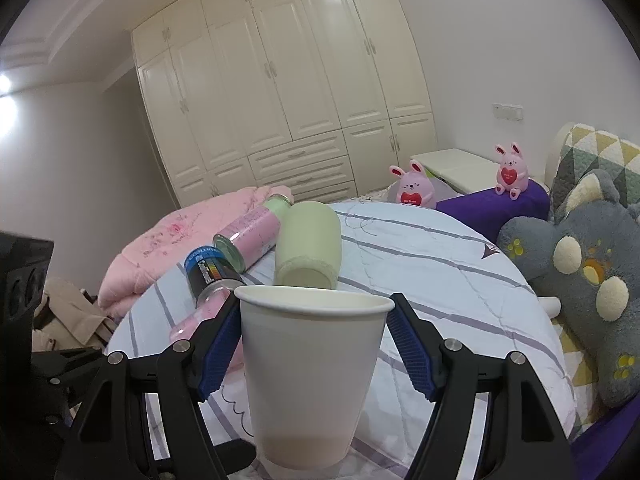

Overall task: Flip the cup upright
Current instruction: 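Lift the white paper cup with the right gripper and rotate it rim-up, then lower the upright cup onto the table and open the right gripper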

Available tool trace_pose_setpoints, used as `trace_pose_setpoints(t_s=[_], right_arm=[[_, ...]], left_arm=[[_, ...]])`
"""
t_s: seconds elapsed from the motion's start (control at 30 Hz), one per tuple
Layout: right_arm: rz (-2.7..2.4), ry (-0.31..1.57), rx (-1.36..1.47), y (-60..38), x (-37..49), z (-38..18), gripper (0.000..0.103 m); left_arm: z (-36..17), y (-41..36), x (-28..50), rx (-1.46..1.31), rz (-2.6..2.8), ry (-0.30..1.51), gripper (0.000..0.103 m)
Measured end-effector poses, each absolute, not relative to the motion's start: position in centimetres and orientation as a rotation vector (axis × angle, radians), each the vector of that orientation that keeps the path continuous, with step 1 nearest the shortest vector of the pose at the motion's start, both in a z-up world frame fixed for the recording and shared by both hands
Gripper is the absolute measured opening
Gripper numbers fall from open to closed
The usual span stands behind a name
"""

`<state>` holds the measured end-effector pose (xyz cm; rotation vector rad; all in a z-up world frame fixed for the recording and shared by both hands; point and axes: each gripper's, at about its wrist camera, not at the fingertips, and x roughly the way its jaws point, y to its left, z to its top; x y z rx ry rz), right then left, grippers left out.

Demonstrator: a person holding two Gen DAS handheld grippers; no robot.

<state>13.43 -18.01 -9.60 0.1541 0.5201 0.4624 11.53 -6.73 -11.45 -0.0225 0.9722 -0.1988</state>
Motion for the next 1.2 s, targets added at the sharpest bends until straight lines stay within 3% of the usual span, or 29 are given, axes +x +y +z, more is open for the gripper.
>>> trace_pose_setpoints(t_s=[0.77,1.2], right_arm=[[0.442,0.541,0.043,-16.2,13.3,-10.5,0.074],[0.454,0.556,0.156,-17.7,14.1,-10.5,0.074]], left_arm=[[-14.7,-4.1,12.9,-0.098,-0.024,1.054,0.097],[-13.0,-4.8,11.9,-0.161,-0.256,1.01,0.097]])
